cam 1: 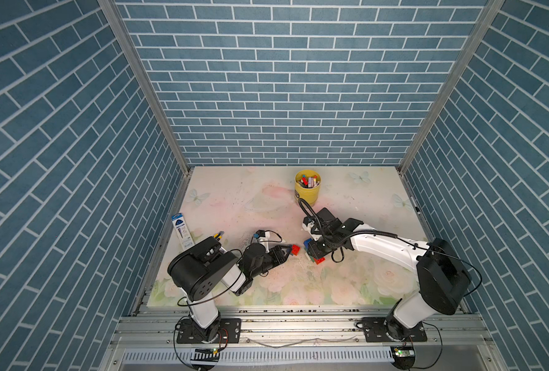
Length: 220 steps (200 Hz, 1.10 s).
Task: Assemble the letter y with lego
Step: Adjust the lego brick at the center of the board, then assemble the lego brick with the lego brick.
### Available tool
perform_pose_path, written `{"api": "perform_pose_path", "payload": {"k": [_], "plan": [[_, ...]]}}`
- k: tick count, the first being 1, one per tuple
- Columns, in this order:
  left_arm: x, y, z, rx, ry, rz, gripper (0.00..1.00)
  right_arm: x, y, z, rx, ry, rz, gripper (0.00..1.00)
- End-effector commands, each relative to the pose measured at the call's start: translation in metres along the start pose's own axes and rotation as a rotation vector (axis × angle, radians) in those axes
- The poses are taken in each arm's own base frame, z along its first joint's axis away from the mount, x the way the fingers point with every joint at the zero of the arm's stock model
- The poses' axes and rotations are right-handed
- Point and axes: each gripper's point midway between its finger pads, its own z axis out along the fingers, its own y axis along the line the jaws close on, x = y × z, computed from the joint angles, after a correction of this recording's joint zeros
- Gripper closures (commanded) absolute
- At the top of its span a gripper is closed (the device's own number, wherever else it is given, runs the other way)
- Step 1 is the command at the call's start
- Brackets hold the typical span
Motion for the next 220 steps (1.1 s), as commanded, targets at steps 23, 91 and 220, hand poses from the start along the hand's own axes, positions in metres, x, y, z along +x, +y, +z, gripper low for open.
{"api": "perform_pose_path", "payload": {"k": [23,91,220], "plan": [[0.023,0.044,-0.003,-0.166,0.091,-0.010,0.45,-0.001,-0.004,-0.004,0.016,-0.009,0.026,0.81],[0.032,0.064,-0.008,-0.238,0.112,-0.016,0.48,-0.006,-0.004,-0.010,0.022,-0.010,-0.003,0.81],[0.037,0.077,-0.012,-0.308,0.140,-0.023,0.50,-0.032,0.018,-0.016,-0.050,0.028,-0.270,0.81]]}}
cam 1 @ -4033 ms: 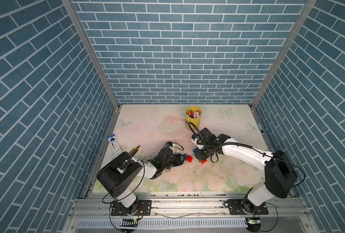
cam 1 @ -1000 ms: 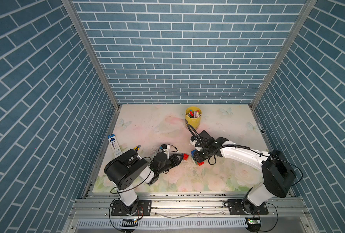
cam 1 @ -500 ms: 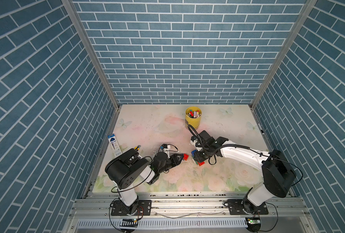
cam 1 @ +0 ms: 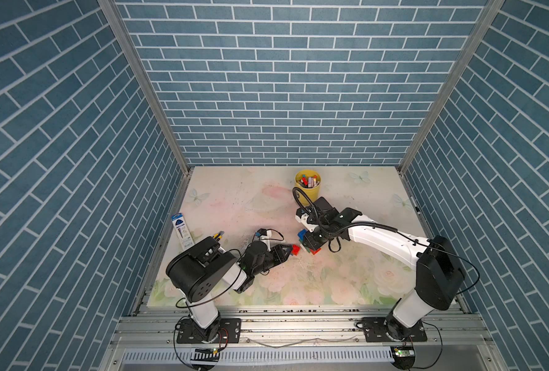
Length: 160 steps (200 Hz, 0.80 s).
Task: Assemble the letter y with lego
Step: Assemble the lego brick with the lego brick.
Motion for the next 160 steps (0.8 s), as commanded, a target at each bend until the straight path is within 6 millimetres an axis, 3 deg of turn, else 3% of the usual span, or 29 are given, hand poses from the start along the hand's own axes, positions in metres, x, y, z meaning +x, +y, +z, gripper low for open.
{"api": "perform_pose_path", "payload": {"k": [1,105,160], "plan": [[0.039,0.076,-0.015,-0.286,0.129,-0.032,0.50,0.005,0.005,0.002,-0.032,0.050,-0.088,0.81],[0.041,0.076,-0.012,-0.283,0.141,-0.035,0.51,0.005,0.022,0.020,-0.029,0.099,-0.242,0.79],[0.040,0.077,-0.011,-0.286,0.142,-0.035,0.51,0.004,0.014,0.023,0.033,0.138,-0.281,0.79]]}}
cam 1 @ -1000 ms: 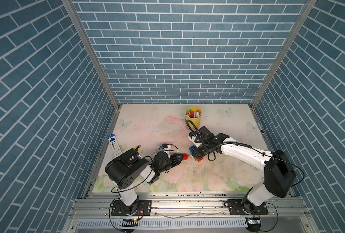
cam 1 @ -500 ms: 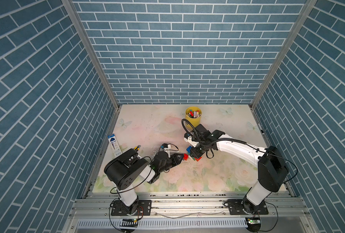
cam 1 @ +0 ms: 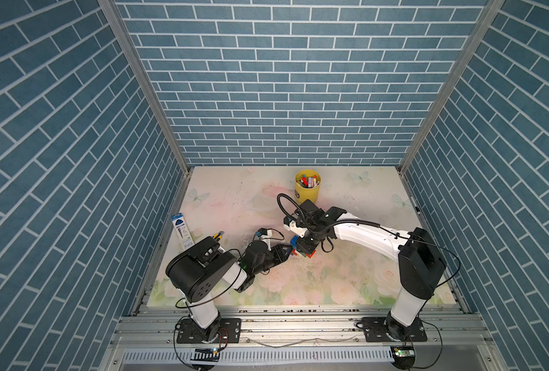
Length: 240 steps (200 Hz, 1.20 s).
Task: Assemble the letter y with lego
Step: Assemble the lego brick with the lego brick.
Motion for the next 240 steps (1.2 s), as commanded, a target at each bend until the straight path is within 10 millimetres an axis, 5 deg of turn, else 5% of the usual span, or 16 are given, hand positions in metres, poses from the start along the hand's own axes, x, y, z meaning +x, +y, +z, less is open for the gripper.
{"api": "perform_pose_path", "payload": {"k": [1,240], "plan": [[0.041,0.077,-0.012,-0.284,0.136,-0.035,0.51,0.005,-0.004,0.001,0.037,0.048,-0.073,0.79],[0.043,0.082,-0.012,-0.288,0.141,-0.041,0.52,0.007,0.010,0.017,-0.032,0.100,-0.075,0.79]]}}
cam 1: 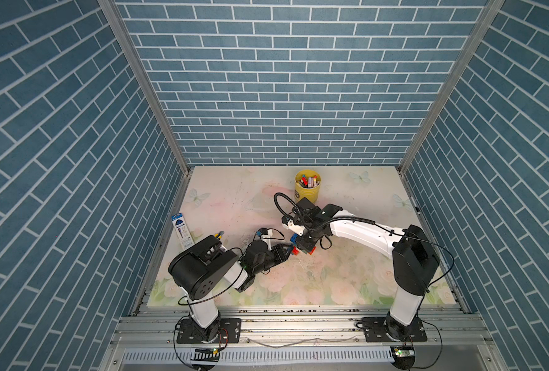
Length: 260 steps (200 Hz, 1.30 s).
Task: Assemble the letter y with lego
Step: Assemble the lego brick with the lego brick.
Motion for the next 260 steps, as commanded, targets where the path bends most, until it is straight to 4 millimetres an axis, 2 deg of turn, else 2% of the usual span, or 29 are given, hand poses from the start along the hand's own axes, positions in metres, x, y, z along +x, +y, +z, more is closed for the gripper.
{"api": "perform_pose_path", "payload": {"k": [1,26,65,102,143,194,260], "plan": [[0.044,0.082,-0.016,-0.301,0.141,-0.043,0.52,0.009,0.016,0.013,-0.065,0.063,-0.022,0.79],[0.044,0.082,-0.016,-0.304,0.142,-0.041,0.52,0.006,0.008,0.004,-0.032,0.043,0.011,0.79],[0.044,0.083,-0.017,-0.307,0.141,-0.041,0.52,-0.001,0.008,-0.017,-0.032,-0.016,0.023,0.79],[0.044,0.083,-0.016,-0.306,0.142,-0.042,0.52,-0.001,0.012,-0.017,-0.053,-0.027,0.045,0.79],[0.044,0.083,-0.017,-0.307,0.142,-0.043,0.52,-0.004,0.011,-0.025,-0.043,-0.057,0.061,0.79],[0.043,0.083,-0.017,-0.308,0.139,-0.039,0.52,0.006,0.011,-0.010,-0.050,-0.010,0.091,0.79],[0.043,0.082,-0.017,-0.307,0.138,-0.039,0.52,0.007,0.011,0.003,-0.057,0.005,0.116,0.79]]}}
